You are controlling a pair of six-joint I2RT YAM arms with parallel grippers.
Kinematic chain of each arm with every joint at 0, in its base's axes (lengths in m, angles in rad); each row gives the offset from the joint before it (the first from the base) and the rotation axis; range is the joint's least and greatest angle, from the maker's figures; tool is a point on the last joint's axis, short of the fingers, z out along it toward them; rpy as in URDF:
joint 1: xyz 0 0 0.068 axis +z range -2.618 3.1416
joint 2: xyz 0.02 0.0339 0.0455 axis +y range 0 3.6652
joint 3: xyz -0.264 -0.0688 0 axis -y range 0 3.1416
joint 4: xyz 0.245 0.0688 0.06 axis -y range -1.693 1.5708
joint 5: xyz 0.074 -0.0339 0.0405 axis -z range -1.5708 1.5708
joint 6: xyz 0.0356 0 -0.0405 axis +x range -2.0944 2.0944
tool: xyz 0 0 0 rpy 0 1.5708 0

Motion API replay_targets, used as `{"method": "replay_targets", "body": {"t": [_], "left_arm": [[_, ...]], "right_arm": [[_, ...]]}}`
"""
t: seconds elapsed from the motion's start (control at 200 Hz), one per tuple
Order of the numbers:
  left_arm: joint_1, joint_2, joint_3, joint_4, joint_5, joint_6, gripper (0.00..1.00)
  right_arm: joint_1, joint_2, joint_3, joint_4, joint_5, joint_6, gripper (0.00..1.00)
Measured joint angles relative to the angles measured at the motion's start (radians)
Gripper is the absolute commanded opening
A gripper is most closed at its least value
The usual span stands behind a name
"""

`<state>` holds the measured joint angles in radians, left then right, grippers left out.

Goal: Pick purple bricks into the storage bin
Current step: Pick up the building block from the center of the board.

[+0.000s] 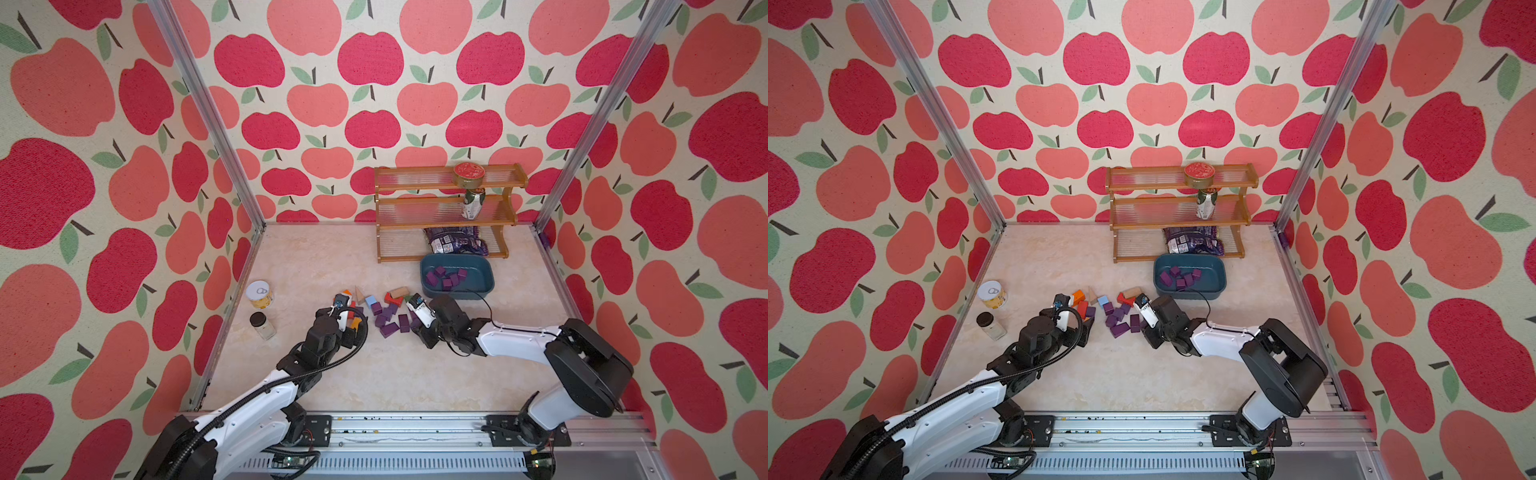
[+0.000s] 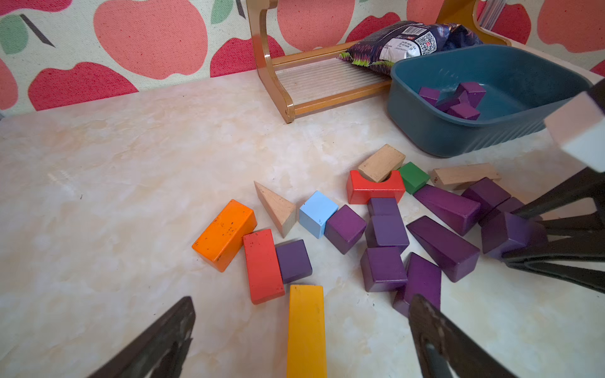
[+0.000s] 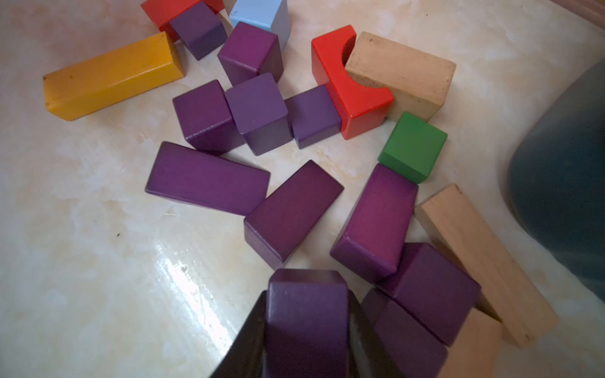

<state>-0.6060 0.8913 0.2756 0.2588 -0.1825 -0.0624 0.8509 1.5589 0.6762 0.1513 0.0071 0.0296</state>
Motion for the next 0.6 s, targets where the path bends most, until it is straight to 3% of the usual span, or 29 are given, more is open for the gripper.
{"method": "replay_targets", "body": {"t": [0.6], "left_arm": [[0.0,0.02,0.0,-0.001,0.009,0.0,0.99]], "right_arm": [[-0.008,-0.124,0.046,-0.124,0.092,-0.012,0.29]]}}
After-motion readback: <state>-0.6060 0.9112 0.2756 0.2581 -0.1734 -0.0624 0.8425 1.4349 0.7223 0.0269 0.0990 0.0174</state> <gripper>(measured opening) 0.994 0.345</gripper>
